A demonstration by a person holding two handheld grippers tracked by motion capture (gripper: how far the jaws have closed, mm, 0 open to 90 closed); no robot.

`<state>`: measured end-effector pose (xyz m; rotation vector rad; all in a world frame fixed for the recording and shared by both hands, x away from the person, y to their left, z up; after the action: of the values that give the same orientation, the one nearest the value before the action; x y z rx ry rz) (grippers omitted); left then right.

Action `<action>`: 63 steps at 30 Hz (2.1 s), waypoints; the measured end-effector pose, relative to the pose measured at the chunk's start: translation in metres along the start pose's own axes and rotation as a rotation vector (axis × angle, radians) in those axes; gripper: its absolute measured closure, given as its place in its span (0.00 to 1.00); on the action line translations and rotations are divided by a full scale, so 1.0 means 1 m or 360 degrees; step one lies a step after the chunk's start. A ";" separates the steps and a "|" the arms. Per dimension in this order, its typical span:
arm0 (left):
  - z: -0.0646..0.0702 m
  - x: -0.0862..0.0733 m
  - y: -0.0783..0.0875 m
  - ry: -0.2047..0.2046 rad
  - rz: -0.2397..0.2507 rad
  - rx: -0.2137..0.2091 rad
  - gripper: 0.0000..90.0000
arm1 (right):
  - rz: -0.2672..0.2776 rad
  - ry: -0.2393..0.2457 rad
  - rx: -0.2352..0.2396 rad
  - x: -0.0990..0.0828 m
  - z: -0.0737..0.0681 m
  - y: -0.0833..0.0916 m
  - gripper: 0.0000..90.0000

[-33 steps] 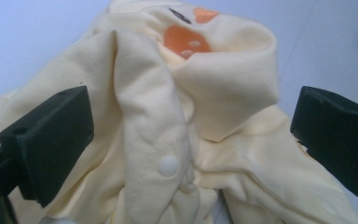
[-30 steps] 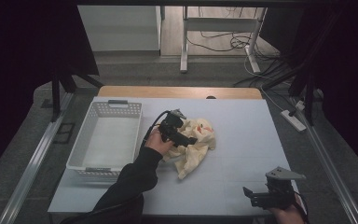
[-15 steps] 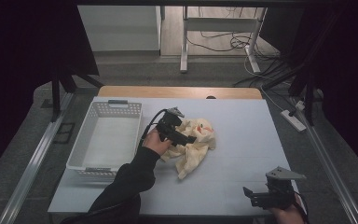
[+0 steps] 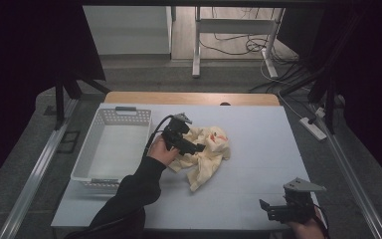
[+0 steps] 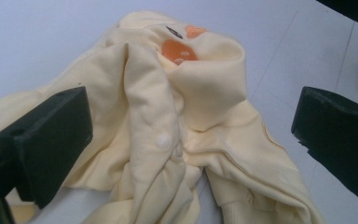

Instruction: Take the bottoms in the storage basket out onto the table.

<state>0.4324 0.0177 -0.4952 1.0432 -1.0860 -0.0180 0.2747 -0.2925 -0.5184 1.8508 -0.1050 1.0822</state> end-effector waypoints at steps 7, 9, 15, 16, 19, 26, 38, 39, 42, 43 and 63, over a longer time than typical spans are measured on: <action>-0.002 -0.002 0.008 -0.0032 -0.0021 0.0039 0.00 | -0.0001 0.0002 0.0000 0.000 0.000 0.000 0.00; -0.003 -0.003 0.011 -0.0030 -0.0023 0.0046 0.00 | -0.0002 0.0002 0.0000 0.000 0.000 0.000 0.00; -0.005 -0.007 0.018 -0.0049 -0.0009 0.0076 0.00 | -0.0002 0.0002 -0.0001 0.000 0.000 0.000 0.00; -0.006 -0.008 0.020 -0.0050 -0.0006 0.0080 0.00 | -0.0002 0.0002 -0.0001 0.000 0.000 0.000 0.00; -0.007 -0.010 0.024 -0.0034 0.0008 0.0081 0.00 | -0.0003 0.0003 -0.0002 0.000 0.000 0.000 0.00; -0.010 -0.014 0.034 0.0004 0.0012 0.0086 0.00 | -0.0003 0.0002 -0.0003 0.000 0.000 0.000 0.00; -0.016 -0.028 0.046 0.0045 0.0036 0.0111 0.00 | -0.0004 -0.0001 -0.0006 0.000 0.000 0.000 0.00; -0.016 -0.029 0.047 0.0052 0.0039 0.0109 0.00 | -0.0004 0.0000 -0.0007 0.000 0.000 0.000 0.00; -0.018 -0.032 0.051 0.0066 0.0050 0.0111 0.00 | -0.0005 -0.0002 -0.0008 0.000 0.000 0.000 0.00; -0.018 -0.033 0.053 0.0070 0.0056 0.0112 0.00 | -0.0005 -0.0003 -0.0008 0.000 0.000 0.000 0.00; -0.024 -0.050 0.069 0.0139 0.0074 0.0120 0.00 | 0.0006 -0.0004 -0.0015 0.000 0.000 0.000 0.00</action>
<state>0.3929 0.0958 -0.4843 1.0763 -1.0378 0.1057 0.2750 -0.2928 -0.5182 1.8441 -0.1150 1.0798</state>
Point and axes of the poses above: each handheld gripper's, and its own axes: y roughly backward along the jaws, x roughly out of its top, z roughly to its right, the point moved 6 cm from there along -y, roughly forward along the jaws, and after that the axes turned 12 degrees about x, right-handed, at the moved point
